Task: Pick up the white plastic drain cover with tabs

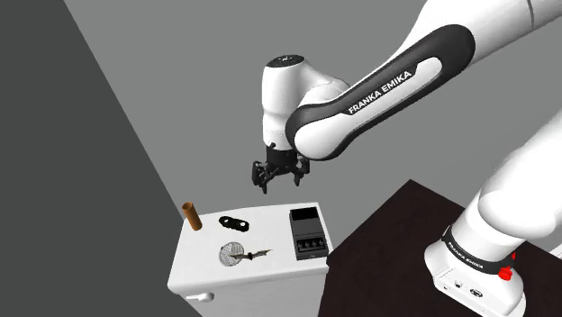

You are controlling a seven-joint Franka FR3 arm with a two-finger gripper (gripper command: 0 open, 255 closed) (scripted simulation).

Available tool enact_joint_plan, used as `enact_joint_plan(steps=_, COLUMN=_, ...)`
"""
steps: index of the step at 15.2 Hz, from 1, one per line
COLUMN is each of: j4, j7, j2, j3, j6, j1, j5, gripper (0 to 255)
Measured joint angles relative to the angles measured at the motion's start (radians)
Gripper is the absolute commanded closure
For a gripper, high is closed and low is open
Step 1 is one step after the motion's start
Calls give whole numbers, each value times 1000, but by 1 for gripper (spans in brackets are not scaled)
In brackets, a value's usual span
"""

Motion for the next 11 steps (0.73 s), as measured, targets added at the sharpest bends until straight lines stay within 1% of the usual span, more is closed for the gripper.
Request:
enact_joint_plan(steps=2, j4=51, j7=98, j2=106, j3=26, j6=30, j1=-10, j5=-89, gripper=0)
enact_joint_plan(steps=4, j4=90, j7=192, j2=192, j3=35, j6=49, j1=1, j5=-170, gripper=0)
enact_joint_plan(steps=5, j4=121, j7=244, j2=252, j3=30, j6=61, j1=11, j5=-224, gripper=0)
enact_joint_plan(steps=8, j4=199, j7=379, j2=392, j3=-2, j6=77, j1=70, j5=-349, gripper=0)
enact_joint_plan(steps=11, j4=311, j7=481, j2=525, j3=-50, j6=63, j1=145, j5=-438, gripper=0)
